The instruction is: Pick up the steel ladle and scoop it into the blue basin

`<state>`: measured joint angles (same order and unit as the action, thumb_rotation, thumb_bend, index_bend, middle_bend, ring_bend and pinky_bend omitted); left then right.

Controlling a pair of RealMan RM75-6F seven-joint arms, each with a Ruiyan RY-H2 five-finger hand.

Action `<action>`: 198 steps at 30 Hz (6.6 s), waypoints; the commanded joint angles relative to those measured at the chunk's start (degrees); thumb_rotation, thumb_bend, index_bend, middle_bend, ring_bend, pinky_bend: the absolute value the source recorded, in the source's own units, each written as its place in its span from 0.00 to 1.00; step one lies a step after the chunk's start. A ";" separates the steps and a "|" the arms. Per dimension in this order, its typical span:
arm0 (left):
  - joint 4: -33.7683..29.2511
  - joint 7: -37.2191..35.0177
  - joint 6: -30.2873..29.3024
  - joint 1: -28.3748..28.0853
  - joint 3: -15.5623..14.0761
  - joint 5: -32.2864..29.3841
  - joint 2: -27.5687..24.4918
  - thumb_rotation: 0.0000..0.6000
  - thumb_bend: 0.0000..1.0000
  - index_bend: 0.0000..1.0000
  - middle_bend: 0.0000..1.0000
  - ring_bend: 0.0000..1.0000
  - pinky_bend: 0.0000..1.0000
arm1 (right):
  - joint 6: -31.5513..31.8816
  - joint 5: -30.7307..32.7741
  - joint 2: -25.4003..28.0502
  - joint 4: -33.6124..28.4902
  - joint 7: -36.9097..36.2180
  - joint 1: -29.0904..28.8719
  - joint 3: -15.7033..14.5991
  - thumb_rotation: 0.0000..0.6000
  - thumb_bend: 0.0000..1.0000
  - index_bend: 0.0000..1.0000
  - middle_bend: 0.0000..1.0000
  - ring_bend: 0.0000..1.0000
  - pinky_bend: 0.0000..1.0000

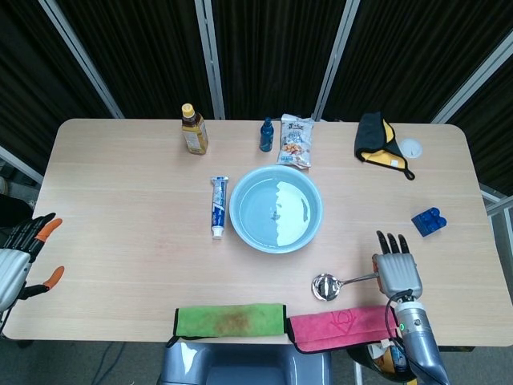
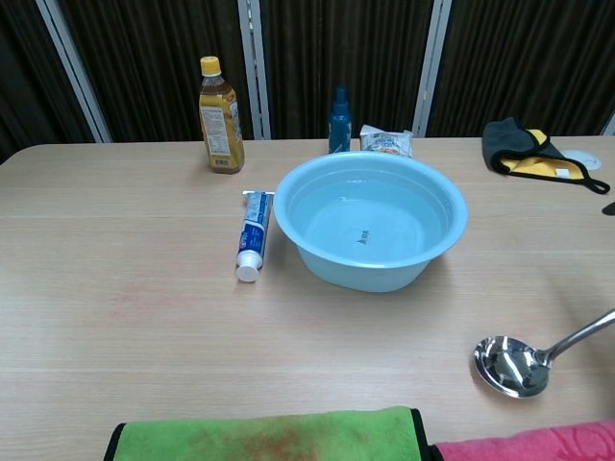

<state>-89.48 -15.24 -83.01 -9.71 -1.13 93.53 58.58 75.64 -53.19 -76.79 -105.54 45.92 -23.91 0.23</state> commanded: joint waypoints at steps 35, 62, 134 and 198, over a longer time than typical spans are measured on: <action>1.17 -3.93 -0.09 -0.24 -0.24 -0.26 -0.90 1.00 0.37 0.01 0.00 0.00 0.00 | 8.35 14.86 12.30 -29.45 20.55 -9.66 10.41 1.00 0.76 0.70 0.08 0.00 0.00; 3.52 -5.03 1.09 -1.06 2.35 -4.55 0.99 1.00 0.37 0.02 0.00 0.00 0.00 | 4.81 48.32 10.12 -23.61 20.52 -29.12 25.46 1.00 0.76 0.70 0.09 0.00 0.00; 3.22 3.37 7.24 -2.96 4.58 -10.82 3.39 1.00 0.37 0.02 0.00 0.00 0.00 | -28.48 41.14 -4.29 24.27 1.93 -38.39 13.10 1.00 0.76 0.70 0.09 0.00 0.00; 3.04 -1.85 6.03 -2.84 3.46 -7.47 1.62 1.00 0.37 0.02 0.00 0.00 0.00 | -17.95 27.88 -6.30 18.06 -7.12 -28.36 13.52 1.00 0.76 0.69 0.10 0.00 0.00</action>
<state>-86.40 -17.01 -76.88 -12.61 2.33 86.00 60.25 57.78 -26.55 -84.01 -86.40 37.81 -51.68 13.19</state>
